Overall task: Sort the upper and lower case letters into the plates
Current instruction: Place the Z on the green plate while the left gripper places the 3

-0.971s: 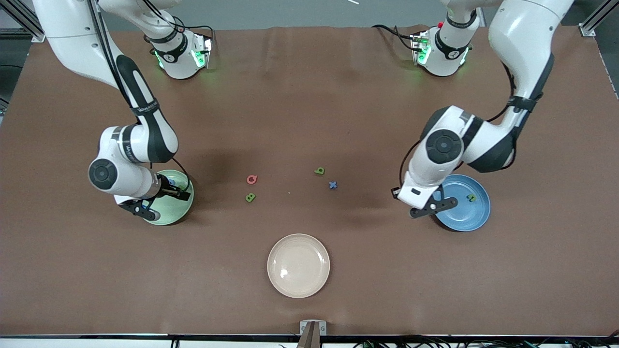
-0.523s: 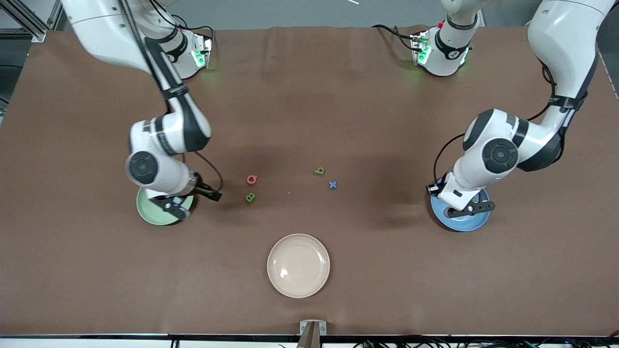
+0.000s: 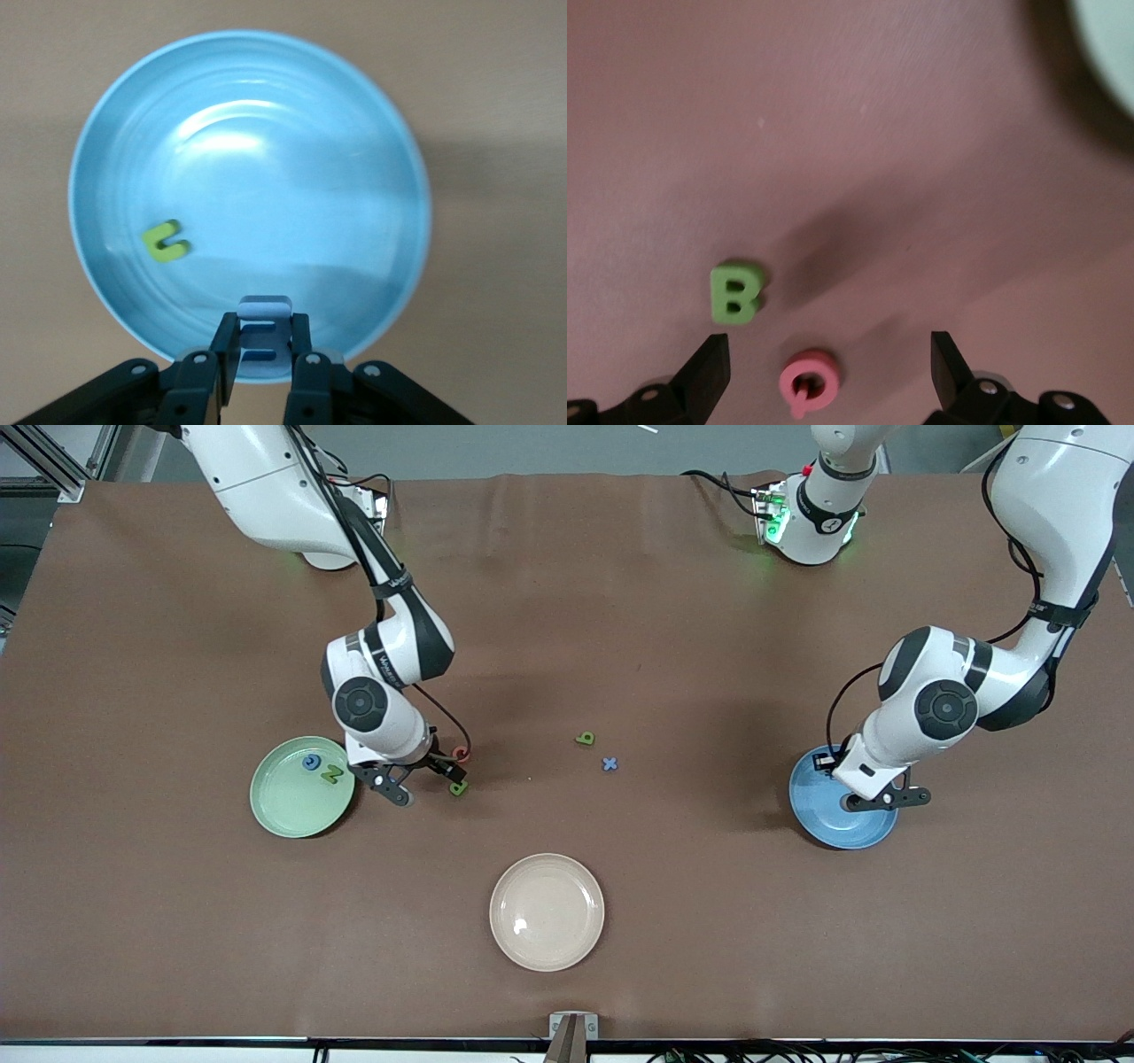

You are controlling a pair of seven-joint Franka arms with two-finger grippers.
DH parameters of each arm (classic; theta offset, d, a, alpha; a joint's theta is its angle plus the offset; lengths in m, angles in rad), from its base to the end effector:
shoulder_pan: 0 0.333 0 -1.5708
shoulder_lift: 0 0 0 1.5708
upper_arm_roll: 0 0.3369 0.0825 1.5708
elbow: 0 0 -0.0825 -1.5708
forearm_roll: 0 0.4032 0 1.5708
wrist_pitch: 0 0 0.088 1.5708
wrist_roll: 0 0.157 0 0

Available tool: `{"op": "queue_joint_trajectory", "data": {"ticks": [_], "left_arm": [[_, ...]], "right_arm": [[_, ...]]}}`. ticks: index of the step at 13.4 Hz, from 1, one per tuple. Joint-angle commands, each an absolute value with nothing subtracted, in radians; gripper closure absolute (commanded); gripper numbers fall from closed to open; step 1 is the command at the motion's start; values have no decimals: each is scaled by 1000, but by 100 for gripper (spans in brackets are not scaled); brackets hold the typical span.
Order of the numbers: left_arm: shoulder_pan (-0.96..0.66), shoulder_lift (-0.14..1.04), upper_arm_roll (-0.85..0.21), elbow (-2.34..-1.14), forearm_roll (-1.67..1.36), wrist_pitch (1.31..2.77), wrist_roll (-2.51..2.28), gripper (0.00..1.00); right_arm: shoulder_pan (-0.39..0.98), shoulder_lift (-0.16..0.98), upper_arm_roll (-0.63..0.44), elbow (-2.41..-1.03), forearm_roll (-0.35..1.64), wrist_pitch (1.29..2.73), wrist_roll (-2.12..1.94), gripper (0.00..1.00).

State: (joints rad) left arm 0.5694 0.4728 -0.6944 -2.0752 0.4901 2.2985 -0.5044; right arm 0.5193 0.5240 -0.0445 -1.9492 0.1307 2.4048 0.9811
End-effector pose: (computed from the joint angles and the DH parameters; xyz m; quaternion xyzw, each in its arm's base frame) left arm 0.5871 -0.0543 0.1924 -0.9981 -0.0331 0.0380 0.0363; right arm 0.5598 0.2935 0.1559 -0.9542 0.2956 0.0456 0.0009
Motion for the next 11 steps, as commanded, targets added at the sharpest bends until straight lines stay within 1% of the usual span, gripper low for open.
{"op": "queue_joint_trajectory", "data": {"ticks": [1,3,6,9,11], "left_arm": [[641,463,-707,-2138,546,2377,-459,87],[679,489,-706,-2144,572,2408,-434,85],[692,509,-706,-2152,604,2431,-431,85],[692,535,-704,-2152,607,2453,-433,84],[692,548,-704,-2152,632,2453,-436,82]], "right_arm": [[564,531,-54,-1963,133,2436,1028,0],[566,543,-54,-1976,133,2462,1028,2],[581,542,-54,-2005,133,2482,1028,6],[581,545,-54,-2029,132,2529,1028,13],[584,545,-54,-2036,133,2540,1028,17]]}}
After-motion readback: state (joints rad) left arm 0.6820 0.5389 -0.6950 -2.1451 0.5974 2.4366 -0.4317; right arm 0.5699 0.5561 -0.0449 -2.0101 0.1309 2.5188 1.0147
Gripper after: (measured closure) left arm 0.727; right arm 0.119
